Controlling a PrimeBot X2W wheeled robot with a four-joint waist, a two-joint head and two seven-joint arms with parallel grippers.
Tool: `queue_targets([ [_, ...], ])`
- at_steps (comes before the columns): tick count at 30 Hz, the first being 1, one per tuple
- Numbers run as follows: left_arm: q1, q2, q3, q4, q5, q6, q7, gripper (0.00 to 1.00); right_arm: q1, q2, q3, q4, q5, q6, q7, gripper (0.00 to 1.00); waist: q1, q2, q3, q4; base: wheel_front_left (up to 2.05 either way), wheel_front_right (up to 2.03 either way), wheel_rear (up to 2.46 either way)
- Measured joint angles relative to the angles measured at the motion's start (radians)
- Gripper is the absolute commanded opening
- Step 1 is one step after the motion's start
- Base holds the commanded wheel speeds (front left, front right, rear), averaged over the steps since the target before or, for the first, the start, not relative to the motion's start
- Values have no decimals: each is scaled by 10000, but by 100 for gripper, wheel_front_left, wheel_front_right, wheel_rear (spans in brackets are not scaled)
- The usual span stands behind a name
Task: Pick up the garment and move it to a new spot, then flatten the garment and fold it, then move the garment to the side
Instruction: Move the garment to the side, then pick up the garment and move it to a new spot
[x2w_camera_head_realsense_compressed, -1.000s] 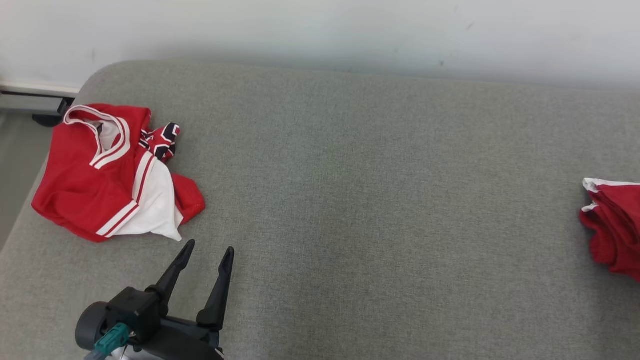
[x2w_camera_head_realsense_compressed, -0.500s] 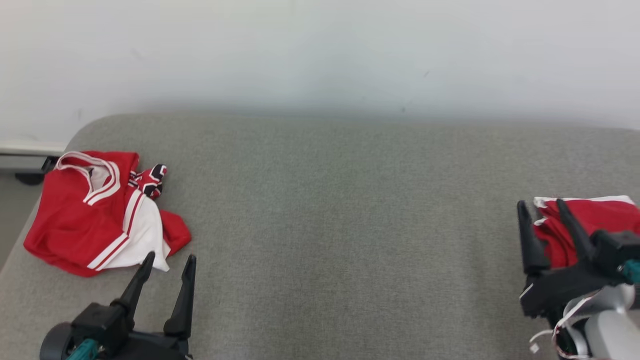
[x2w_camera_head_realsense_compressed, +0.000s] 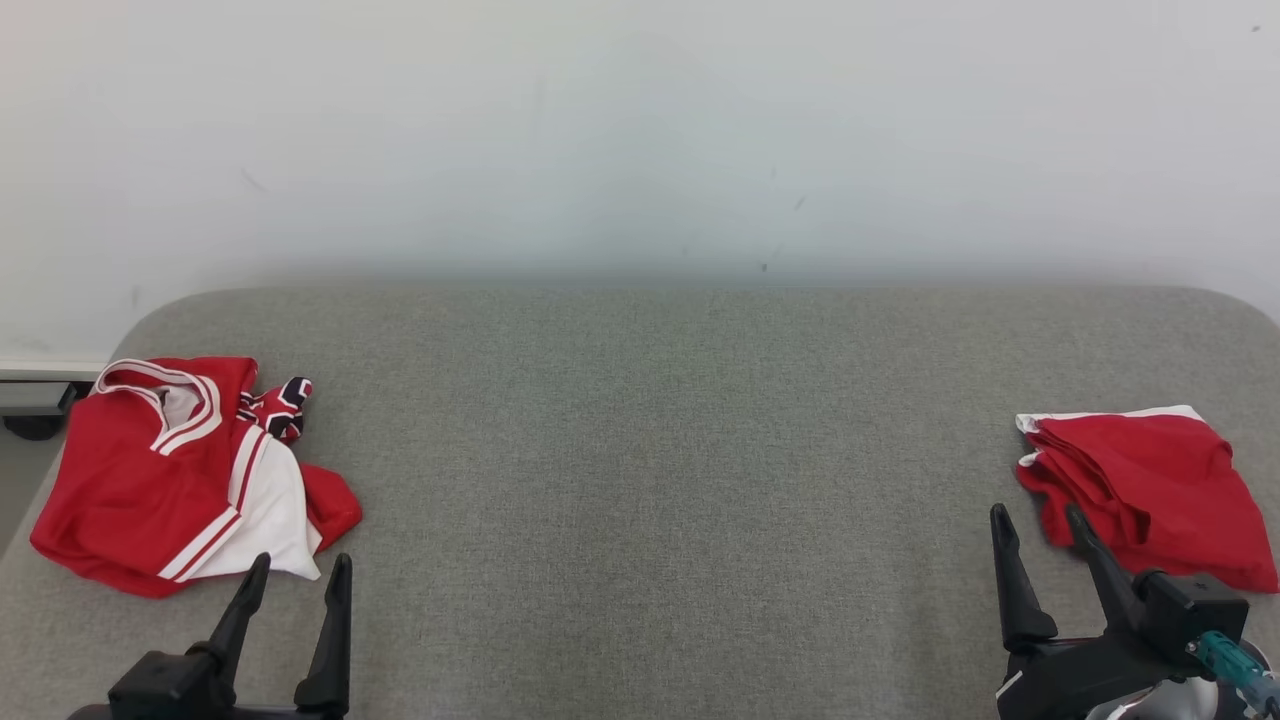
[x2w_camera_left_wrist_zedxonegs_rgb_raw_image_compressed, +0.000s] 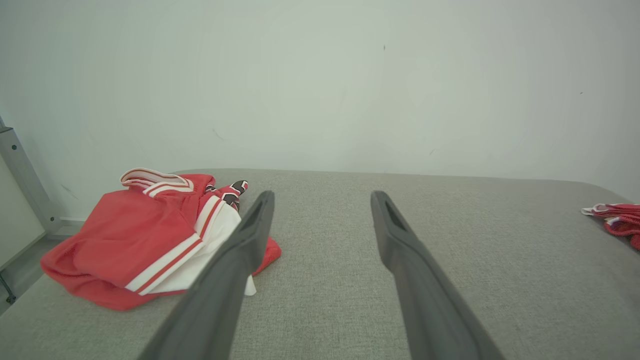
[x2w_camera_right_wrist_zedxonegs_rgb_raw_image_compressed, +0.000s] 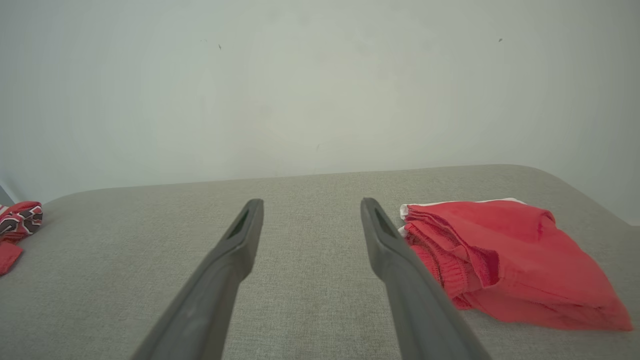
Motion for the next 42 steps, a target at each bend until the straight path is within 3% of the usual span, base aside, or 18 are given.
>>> queue_targets([
  [19,-167,-336,-236,61,107,4,38,100,315,-23,-52,-357,12,-88,-75,100,2,2,-25,572,0,0,0],
  [35,315,-226,81,-92,259,88,140,100,-20,267,909,-276,-6,270,148,100,3,2,-71,2531,0,0,0],
  [42,436,-169,270,-343,295,88,186,100,-121,268,932,-341,-12,276,207,100,3,3,-13,3529,0,0,0],
])
